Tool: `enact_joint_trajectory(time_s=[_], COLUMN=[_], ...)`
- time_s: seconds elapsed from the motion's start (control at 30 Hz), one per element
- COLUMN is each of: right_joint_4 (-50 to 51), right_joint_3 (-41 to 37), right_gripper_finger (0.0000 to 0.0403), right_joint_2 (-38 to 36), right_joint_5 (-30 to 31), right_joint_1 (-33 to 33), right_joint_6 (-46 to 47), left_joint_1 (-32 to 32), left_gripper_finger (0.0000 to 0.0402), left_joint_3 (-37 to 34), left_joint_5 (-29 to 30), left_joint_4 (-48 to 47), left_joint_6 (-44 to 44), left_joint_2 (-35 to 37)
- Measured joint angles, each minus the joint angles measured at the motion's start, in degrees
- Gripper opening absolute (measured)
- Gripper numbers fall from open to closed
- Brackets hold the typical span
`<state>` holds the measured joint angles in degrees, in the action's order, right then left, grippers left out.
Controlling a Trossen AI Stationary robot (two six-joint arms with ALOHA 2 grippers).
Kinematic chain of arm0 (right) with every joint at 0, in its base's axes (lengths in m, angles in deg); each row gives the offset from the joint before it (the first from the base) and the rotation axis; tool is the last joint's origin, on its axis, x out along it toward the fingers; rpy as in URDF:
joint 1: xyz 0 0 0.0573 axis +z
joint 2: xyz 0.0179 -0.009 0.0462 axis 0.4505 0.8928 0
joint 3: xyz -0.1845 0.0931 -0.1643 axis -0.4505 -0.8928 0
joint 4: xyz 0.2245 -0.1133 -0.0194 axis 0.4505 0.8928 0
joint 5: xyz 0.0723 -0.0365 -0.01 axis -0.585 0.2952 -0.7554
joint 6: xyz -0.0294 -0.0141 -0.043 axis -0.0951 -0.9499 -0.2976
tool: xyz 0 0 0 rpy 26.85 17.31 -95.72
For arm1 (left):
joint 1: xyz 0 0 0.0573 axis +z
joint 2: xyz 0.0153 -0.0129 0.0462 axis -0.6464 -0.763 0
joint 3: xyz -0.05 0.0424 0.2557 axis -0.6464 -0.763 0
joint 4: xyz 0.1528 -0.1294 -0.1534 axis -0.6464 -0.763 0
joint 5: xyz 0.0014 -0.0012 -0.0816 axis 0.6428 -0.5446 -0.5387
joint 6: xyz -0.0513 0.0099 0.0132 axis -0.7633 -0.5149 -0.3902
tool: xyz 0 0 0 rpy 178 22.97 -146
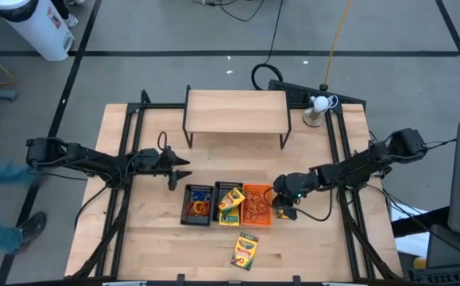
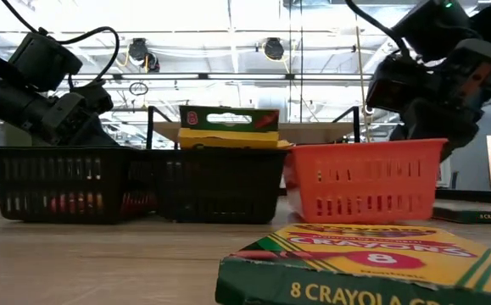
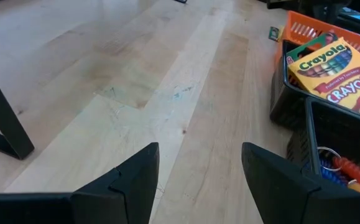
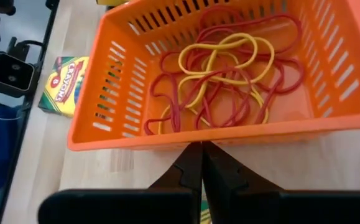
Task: Pick & Place Office Desk Supplies
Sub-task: Put the crayon box into the right black bin
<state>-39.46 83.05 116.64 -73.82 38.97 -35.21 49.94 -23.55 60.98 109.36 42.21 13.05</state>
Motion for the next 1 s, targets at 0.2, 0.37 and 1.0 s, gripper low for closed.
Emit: enact_joint_trajectory(time_s=[0.2, 0.37, 1.0], right_joint_4=[0.2, 6.0, 32.0], right_joint_3=[1.6, 1.6, 1.6], right_gripper_finger=[0.0000, 0.0000, 0.0011], right_joint_2=[1.0, -2.5, -17.3], right_joint_5=[-1.2, -1.4, 6.1], right_joint_1=[-1.2, -1.3, -1.7], right_joint_6=[-2.6, -0.9, 8.1], left_joint_1=[0.0, 0.0, 0.0], left_gripper_finger=[0.0230, 0.0230, 0.0230], left_joint_3=[0.0, 0.0, 0.0], left_joint_5=[0.0, -0.1, -0.1], left_joint_4=[-0.1, -0.2, -0.1], left_joint_6=[0.1, 0.2, 0.1], left_joint_2=[0.0, 0.0, 0.0])
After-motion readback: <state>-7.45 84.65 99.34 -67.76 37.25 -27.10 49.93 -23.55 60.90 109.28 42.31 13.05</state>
